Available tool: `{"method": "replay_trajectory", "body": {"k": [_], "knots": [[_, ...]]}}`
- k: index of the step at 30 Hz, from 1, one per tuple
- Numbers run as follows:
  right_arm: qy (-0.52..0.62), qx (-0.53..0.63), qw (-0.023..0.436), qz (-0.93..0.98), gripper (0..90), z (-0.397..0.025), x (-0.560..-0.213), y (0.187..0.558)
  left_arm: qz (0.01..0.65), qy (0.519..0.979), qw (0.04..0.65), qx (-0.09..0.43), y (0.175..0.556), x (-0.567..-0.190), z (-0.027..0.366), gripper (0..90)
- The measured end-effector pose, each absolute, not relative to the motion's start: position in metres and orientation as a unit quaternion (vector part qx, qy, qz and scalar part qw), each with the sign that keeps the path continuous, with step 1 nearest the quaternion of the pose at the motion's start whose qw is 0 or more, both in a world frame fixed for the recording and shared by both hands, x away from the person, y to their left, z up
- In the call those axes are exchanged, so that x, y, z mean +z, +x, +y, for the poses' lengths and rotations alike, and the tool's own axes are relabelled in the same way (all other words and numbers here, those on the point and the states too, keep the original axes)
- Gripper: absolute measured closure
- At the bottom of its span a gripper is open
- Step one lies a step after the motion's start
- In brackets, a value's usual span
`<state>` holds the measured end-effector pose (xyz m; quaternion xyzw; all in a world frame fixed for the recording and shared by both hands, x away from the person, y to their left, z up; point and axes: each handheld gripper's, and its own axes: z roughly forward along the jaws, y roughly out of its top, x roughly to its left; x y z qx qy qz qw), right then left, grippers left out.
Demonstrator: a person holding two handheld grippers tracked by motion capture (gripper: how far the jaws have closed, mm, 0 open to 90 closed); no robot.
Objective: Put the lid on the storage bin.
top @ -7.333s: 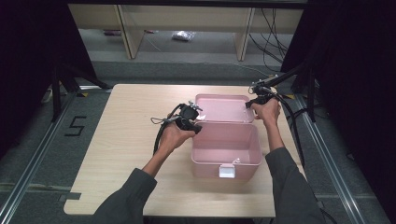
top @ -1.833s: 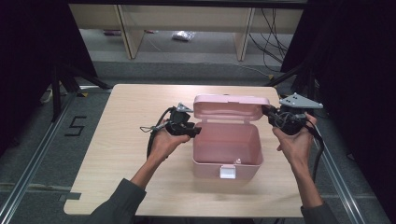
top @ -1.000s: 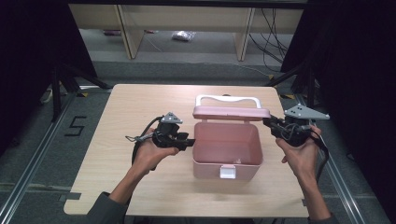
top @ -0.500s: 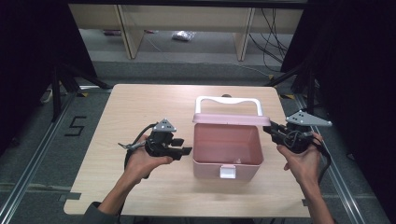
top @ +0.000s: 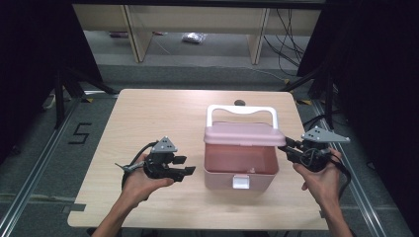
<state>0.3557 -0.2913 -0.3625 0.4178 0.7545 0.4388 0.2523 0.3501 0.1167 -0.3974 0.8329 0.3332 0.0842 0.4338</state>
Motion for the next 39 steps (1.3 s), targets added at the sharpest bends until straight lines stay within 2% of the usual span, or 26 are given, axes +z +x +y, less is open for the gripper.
{"method": "replay_trajectory", "body": {"k": [9,13,17,25,39], "knots": [[0.429,0.438,0.22,0.759,70.2,-0.293,-0.37,0.345,0.339,0.836,0.422,0.086,0.342,-0.41,0.122,47.2],[0.41,0.435,0.229,0.768,70.2,-0.295,-0.373,0.343,0.331,0.843,0.416,0.082,0.338,-0.413,0.124,46.0],[0.413,0.439,0.216,0.768,70.4,-0.295,-0.375,0.338,0.33,0.845,0.412,0.08,0.334,-0.416,0.125,44.6],[0.398,0.434,0.215,0.779,78.7,-0.296,-0.375,0.332,0.337,0.846,0.406,0.081,0.33,-0.422,0.129,44.1],[0.401,0.432,0.196,0.784,83.7,-0.296,-0.381,0.321,0.322,0.856,0.399,0.071,0.32,-0.429,0.13,43.5]]}}
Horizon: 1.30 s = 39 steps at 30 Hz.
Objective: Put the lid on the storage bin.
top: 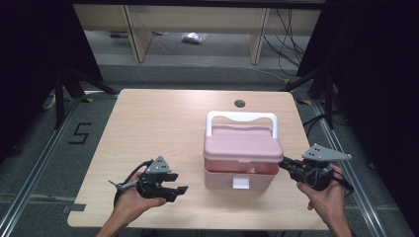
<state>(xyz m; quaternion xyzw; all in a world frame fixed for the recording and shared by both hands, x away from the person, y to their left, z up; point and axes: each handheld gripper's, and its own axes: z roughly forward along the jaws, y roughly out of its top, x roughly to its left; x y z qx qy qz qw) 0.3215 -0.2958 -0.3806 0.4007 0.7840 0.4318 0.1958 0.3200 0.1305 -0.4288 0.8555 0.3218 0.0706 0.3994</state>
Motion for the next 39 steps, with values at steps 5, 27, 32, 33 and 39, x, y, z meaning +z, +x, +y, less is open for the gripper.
{"method": "replay_trajectory", "body": {"k": [5,27,32,33,39], "knots": [[0.391,0.43,0.194,0.791,84.1,-0.297,-0.381,0.318,0.329,0.851,0.405,0.067,0.315,-0.432,0.127,41.0],[0.394,0.431,0.163,0.795,80.8,-0.302,-0.394,0.303,0.337,0.856,0.383,0.082,0.307,-0.442,0.136,29.4],[0.393,0.435,0.156,0.795,80.6,-0.304,-0.395,0.3,0.34,0.856,0.382,0.081,0.302,-0.445,0.137,28.8],[0.391,0.435,0.155,0.796,80.6,-0.304,-0.395,0.299,0.339,0.856,0.38,0.081,0.302,-0.445,0.138,28.8],[0.392,0.427,0.164,0.798,78.6,-0.305,-0.399,0.297,0.339,0.855,0.383,0.085,0.297,-0.446,0.14,28.8]]}}
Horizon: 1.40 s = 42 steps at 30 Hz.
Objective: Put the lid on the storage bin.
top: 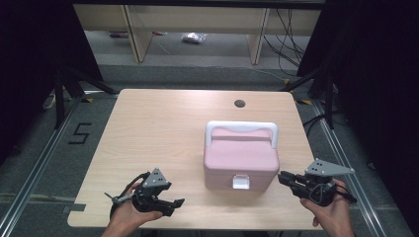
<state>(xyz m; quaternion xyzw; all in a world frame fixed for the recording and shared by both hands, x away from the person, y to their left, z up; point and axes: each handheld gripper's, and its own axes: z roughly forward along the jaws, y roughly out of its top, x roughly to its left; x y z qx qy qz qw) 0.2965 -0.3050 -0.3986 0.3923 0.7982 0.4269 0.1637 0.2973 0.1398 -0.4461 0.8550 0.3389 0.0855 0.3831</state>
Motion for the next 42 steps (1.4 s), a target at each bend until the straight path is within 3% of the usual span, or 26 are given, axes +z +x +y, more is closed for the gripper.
{"method": "replay_trajectory", "body": {"k": [7,14,21,42], "knots": [[0.4,0.431,0.164,0.792,70.0,-0.308,-0.407,0.294,0.335,0.852,0.39,0.094,0.293,-0.447,0.141,27.6],[0.426,0.443,0.171,0.77,46.5,-0.312,-0.415,0.292,0.334,0.851,0.394,0.097,0.29,-0.448,0.142,27.2],[0.44,0.446,0.187,0.757,32.9,-0.316,-0.423,0.288,0.337,0.85,0.393,0.1,0.288,-0.45,0.146,27.0],[0.427,0.41,0.19,0.783,23.0,-0.315,-0.451,0.274,0.34,0.85,0.389,0.103,0.282,-0.462,0.149,26.4]]}}
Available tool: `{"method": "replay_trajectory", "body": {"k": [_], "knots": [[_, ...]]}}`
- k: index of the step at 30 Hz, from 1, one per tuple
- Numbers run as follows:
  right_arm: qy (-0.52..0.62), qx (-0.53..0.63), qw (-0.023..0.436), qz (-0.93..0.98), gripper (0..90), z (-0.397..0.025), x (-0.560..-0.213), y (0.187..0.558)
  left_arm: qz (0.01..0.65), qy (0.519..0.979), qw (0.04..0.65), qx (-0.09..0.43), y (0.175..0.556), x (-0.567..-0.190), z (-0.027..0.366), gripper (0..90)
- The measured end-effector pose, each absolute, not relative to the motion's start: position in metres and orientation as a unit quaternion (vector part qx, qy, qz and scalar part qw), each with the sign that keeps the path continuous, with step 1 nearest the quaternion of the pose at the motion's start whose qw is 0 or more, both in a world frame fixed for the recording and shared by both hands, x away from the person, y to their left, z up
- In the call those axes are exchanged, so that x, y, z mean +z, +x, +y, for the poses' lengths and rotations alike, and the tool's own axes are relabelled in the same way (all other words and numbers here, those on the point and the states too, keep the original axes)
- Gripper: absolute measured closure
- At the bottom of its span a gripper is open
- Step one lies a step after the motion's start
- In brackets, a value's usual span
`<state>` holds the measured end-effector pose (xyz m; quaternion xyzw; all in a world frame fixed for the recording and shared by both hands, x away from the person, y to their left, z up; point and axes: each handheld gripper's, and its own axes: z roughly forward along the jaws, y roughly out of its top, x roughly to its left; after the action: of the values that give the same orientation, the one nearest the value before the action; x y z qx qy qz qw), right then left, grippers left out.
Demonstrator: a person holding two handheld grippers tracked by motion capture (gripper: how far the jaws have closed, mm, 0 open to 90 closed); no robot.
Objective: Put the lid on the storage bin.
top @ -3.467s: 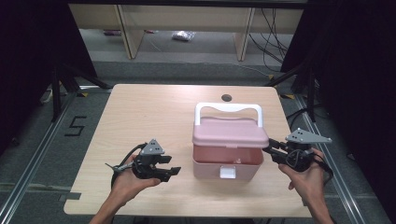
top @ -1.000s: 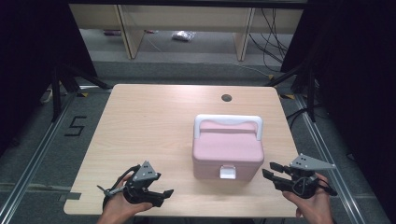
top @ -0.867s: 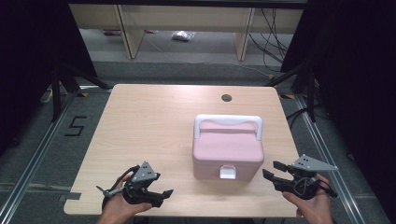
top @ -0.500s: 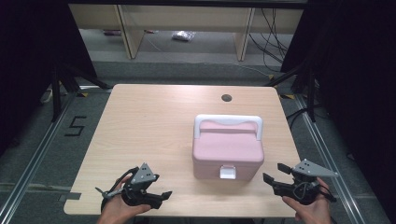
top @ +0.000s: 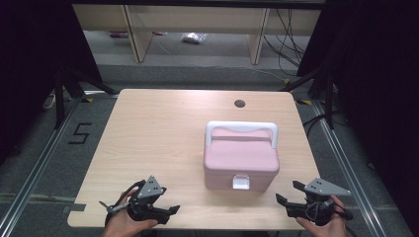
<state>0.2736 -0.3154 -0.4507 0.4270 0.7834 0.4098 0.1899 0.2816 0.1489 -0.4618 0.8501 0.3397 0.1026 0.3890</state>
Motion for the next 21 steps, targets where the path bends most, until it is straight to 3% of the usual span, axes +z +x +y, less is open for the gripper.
{"method": "replay_trajectory", "body": {"k": [8,11,15,17,21], "knots": [[0.431,0.402,0.172,0.789,22.3,-0.321,-0.464,0.268,0.335,0.853,0.389,0.098,0.278,-0.467,0.153,22.5],[0.442,0.389,0.163,0.792,22.1,-0.319,-0.466,0.265,0.336,0.856,0.378,0.108,0.278,-0.47,0.155,17.2],[0.423,0.371,0.183,0.806,22.1,-0.32,-0.468,0.265,0.339,0.855,0.378,0.106,0.276,-0.475,0.156,16.7],[0.441,0.365,0.165,0.803,22.1,-0.316,-0.469,0.261,0.335,0.856,0.379,0.107,0.275,-0.475,0.157,16.7],[0.42,0.359,0.171,0.816,22.6,-0.319,-0.473,0.262,0.336,0.855,0.381,0.106,0.272,-0.479,0.157,16.5]]}}
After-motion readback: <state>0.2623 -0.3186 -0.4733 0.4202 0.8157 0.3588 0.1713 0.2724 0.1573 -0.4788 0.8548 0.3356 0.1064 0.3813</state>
